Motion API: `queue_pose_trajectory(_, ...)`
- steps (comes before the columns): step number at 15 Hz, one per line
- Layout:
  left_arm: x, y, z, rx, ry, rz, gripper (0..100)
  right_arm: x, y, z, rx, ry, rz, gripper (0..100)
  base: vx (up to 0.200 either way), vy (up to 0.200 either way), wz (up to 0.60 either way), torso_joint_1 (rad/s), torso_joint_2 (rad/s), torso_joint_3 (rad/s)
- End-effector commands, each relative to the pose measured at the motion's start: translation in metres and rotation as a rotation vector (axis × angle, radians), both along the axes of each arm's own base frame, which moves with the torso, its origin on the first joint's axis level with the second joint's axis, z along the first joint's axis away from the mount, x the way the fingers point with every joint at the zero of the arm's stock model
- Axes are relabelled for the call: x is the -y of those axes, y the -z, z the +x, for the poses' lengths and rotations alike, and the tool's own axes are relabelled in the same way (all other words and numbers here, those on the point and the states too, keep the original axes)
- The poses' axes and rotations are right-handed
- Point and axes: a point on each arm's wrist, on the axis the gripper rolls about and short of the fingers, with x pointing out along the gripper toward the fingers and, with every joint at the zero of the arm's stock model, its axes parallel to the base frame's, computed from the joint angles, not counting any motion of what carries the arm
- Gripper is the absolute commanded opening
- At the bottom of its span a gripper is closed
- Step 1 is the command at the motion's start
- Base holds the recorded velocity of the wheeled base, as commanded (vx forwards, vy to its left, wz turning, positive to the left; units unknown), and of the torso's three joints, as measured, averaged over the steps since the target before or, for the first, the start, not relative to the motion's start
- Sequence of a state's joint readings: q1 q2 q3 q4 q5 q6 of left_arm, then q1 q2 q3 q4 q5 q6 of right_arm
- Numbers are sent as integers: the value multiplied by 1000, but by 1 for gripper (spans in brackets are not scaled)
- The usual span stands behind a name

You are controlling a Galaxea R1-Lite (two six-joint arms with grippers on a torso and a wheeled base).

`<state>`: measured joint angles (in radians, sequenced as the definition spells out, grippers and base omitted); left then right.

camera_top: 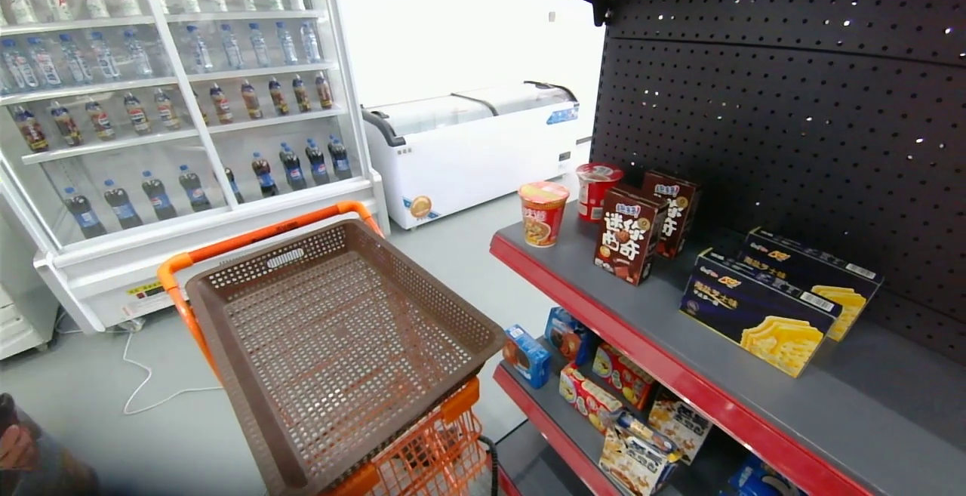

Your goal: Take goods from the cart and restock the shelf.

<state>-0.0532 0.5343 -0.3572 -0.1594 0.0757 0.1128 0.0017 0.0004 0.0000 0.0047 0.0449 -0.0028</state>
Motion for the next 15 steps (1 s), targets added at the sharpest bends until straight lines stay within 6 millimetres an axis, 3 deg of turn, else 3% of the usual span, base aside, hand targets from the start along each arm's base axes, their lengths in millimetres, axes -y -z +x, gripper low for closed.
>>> queue_pose_trajectory(1,-1,-7,-17,93,-2,-4,0,0,0,0,1,-1,0,100,0,0,-600,-7,-12,2)
queue_pose_trajectory(15,-1,-1,-18,79,-8,-7,0,0,0,0,1,-1,0,100,0,0,-600,2,1,2)
